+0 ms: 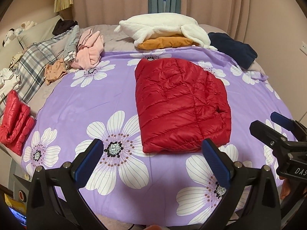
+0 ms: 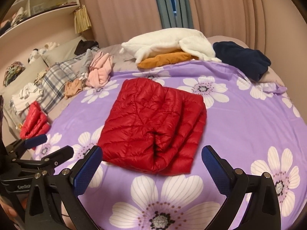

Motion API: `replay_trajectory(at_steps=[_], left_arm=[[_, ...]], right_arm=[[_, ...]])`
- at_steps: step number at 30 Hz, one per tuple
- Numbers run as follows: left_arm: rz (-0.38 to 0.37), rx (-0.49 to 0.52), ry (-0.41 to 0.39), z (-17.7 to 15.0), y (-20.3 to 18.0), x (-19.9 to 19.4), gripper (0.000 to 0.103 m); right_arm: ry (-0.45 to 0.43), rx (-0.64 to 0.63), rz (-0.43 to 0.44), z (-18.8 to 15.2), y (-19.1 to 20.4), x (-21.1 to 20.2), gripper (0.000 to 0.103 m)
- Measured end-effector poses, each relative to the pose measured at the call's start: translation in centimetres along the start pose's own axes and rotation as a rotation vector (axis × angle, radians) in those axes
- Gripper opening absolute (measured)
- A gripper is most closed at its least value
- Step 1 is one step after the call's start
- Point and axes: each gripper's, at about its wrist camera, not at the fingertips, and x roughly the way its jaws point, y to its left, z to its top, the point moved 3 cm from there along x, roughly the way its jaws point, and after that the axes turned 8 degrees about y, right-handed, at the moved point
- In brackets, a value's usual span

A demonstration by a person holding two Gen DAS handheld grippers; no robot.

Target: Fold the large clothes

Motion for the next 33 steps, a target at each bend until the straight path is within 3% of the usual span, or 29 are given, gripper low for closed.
replay_trajectory(at_steps=[33], left_arm=[[0.012,-0.008,-0.015,0.42,-0.06,-0.38,0.103]], right_arm=[[-0.002,-0.003,0.0,0.24,-0.03,-0.24,0.102]])
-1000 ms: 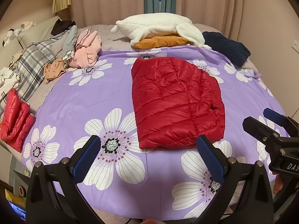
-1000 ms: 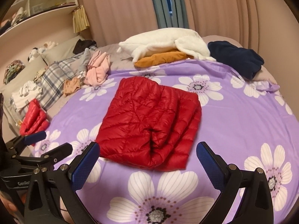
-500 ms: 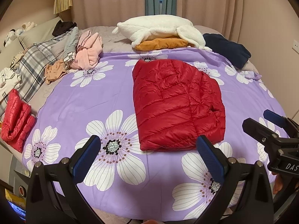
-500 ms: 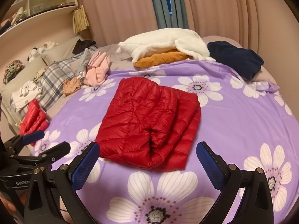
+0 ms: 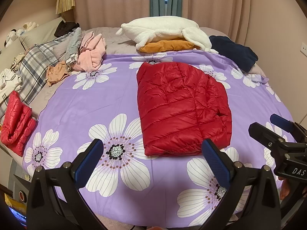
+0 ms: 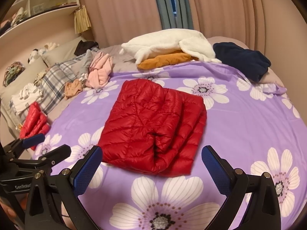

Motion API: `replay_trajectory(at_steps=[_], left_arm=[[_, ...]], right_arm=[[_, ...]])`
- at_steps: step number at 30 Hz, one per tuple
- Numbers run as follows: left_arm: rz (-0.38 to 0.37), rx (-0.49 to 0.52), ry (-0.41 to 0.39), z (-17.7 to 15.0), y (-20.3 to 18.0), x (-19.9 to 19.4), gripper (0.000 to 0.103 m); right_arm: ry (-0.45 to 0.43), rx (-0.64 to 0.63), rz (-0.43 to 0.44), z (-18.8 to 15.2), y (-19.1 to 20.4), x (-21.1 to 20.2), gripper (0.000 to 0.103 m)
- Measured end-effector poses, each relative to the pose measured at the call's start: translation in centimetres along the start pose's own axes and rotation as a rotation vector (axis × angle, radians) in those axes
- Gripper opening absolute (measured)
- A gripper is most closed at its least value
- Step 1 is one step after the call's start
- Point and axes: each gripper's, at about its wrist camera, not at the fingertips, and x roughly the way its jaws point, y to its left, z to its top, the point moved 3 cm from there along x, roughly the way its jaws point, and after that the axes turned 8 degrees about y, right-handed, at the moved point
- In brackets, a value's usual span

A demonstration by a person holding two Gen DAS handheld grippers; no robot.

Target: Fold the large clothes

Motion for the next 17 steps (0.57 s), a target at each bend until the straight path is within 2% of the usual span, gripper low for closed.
replay_trajectory(at_steps=[17], left_arm=[[0.008,-0.01,-0.009,0.37,-0.03,-0.26,0.102]], right_arm=[[-0.002,0.003,0.005,0.1,-0.13,0.19,0.102]])
